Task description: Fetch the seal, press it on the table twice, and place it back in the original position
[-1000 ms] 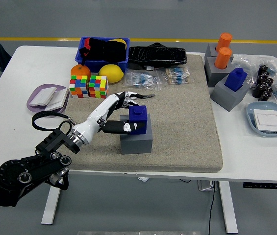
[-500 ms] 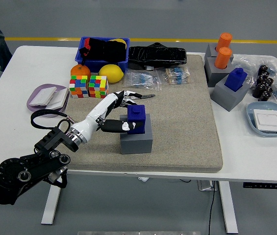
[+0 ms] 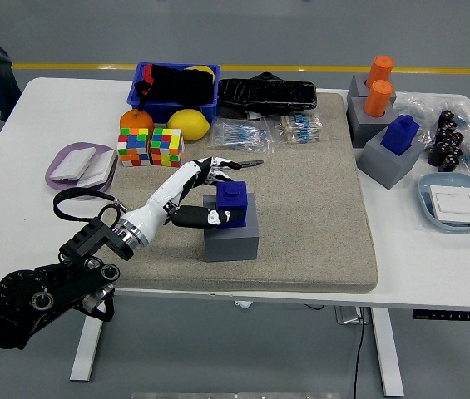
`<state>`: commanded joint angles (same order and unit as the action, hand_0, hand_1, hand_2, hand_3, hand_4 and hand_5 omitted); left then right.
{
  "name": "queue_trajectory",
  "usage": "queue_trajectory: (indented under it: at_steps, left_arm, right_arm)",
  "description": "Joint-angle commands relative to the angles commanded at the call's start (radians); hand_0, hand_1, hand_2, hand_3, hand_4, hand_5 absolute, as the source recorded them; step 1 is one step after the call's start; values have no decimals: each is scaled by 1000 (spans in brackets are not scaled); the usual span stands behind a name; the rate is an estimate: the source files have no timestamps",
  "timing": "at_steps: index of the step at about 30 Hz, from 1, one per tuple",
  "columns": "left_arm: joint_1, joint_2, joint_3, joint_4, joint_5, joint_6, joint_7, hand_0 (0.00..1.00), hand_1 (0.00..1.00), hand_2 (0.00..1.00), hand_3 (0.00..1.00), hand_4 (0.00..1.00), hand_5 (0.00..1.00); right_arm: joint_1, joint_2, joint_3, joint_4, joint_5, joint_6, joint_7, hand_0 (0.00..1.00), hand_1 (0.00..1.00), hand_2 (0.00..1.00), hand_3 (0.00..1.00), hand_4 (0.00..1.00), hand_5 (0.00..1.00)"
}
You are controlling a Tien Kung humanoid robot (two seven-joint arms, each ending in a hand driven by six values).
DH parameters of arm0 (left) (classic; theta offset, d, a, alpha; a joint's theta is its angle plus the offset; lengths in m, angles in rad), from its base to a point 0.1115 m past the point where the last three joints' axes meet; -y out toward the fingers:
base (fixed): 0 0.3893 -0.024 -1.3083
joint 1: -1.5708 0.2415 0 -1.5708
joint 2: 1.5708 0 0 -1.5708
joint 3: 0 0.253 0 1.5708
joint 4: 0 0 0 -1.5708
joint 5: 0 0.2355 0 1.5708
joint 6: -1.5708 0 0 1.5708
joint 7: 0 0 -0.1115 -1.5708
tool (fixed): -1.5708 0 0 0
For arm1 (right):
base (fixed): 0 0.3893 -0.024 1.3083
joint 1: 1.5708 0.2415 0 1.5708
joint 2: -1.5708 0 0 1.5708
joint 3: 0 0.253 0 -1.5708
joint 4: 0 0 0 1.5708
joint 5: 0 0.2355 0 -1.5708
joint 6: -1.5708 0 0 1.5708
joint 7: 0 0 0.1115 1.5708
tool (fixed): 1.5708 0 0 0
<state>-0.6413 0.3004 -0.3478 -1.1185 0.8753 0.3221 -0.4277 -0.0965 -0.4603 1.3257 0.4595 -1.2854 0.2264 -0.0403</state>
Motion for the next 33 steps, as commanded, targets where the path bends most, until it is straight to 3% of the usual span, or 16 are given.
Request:
queue_trajectory:
  at_steps: [5,6,11,12,21,23,24,33]
  left_arm:
    - [-1,1,-5,7,-9,-10,-8,681,560,498,747,710,2]
    - [-1,1,-7,9,-10,-12,-8,876,895,853,932,998,2]
    - [-1,1,-22,14,6,-30,-11,876,895,853,932,998,2]
    - [-1,1,-24,14,11,-36,-8,992,998,998,998,998,103]
    - [3,5,-36,2,32,-62,7,998,998,998,998,998,153]
    - [4,6,-54,-8,35,-67,11,998,998,998,998,998,153]
    - [5,7,-66,-15,37,-69,14,998,998,998,998,998,220]
    - [15,32,-148,-35,22,-69,16,998,998,998,998,998,235]
  right_arm:
    - [0,1,1,-1,-1,0,0,790,695,665,657,839,475]
    - [0,1,1,-1,-1,0,0,788,695,664,658,839,475]
    - [0,2,2,-1,-2,1,0,788,695,664,658,839,475]
    - [0,2,2,0,-2,1,0,790,695,665,658,839,475]
    - [0,2,4,0,-4,1,0,790,695,664,657,839,475]
    - [1,2,3,0,-4,1,0,790,695,664,657,839,475]
    - [1,3,4,0,-4,1,0,791,695,663,658,840,472]
    - [1,3,10,-1,-4,0,-1,790,695,663,657,840,475]
